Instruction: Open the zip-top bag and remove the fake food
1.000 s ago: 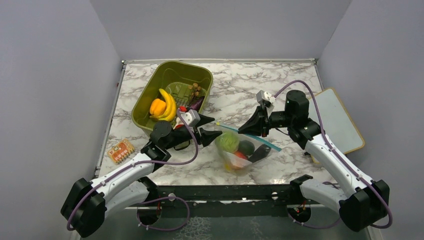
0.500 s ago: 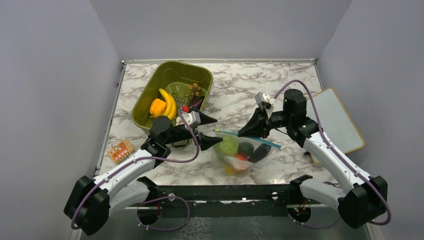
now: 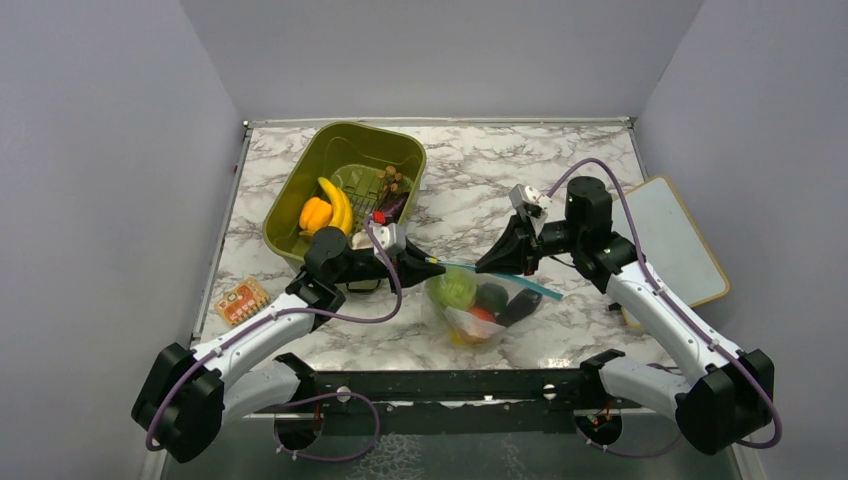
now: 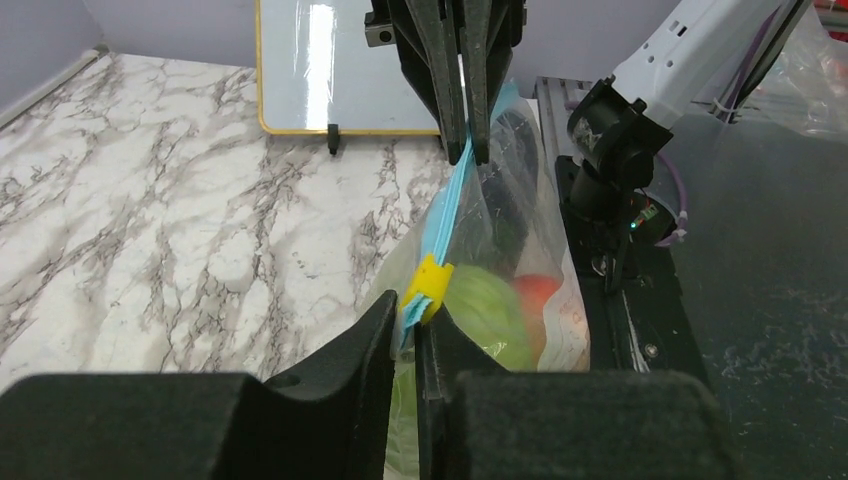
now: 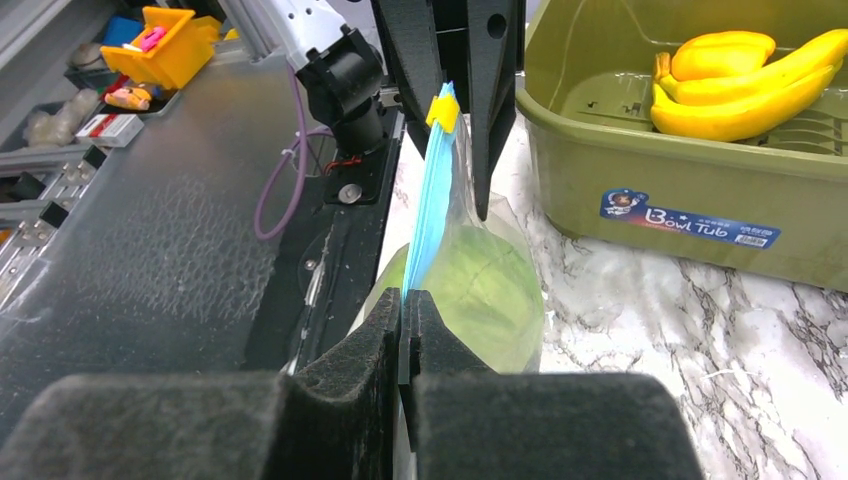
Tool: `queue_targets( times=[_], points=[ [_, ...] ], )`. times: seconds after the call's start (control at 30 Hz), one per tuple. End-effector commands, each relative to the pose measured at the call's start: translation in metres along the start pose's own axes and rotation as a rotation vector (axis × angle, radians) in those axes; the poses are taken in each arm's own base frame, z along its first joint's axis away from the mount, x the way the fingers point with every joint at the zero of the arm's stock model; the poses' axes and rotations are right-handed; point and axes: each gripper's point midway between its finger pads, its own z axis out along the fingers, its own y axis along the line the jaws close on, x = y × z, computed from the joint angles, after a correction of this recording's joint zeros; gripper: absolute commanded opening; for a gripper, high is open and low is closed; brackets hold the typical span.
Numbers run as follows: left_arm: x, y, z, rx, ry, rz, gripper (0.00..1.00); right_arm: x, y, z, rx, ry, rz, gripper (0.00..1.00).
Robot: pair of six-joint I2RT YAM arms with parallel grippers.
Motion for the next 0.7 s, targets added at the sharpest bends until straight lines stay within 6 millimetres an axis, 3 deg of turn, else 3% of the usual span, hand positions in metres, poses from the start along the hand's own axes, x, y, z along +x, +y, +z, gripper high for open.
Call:
queue_targets(
  times=[0.0,0.07,0.17,0.23,0.43,0.67],
  points=[
    [-0.015,0.004,-0.002,-0.038,-0.045,0.021,0.09,-0.016,-0.002,0.000,0.014,-0.008,-0.055,0.03],
    [-0.017,0.003,-0.002,-0.036,-0.047,0.014,0.01,-0.019,-0.010,0.000,0.062,-0.005,-0.053,0.10],
    [-0.019,0.002,-0.002,-0.028,-0.047,-0.005,0.00,-0.027,-0.026,-0.002,0.154,0.001,-0.065,0.31],
    [-0.020,0.002,-0.002,-0.033,-0.048,-0.015,0.00,-0.033,-0.031,-0.003,0.191,-0.004,-0.094,0.39],
    [-0.014,0.005,-0.005,-0.075,-0.036,-0.048,0.00,-0.048,-0.037,0.008,0.233,-0.024,-0.207,0.52],
    [-0.002,0.007,-0.007,-0.094,-0.005,-0.079,0.00,-0.047,-0.033,0.045,0.158,0.013,-0.342,0.52]
  ],
)
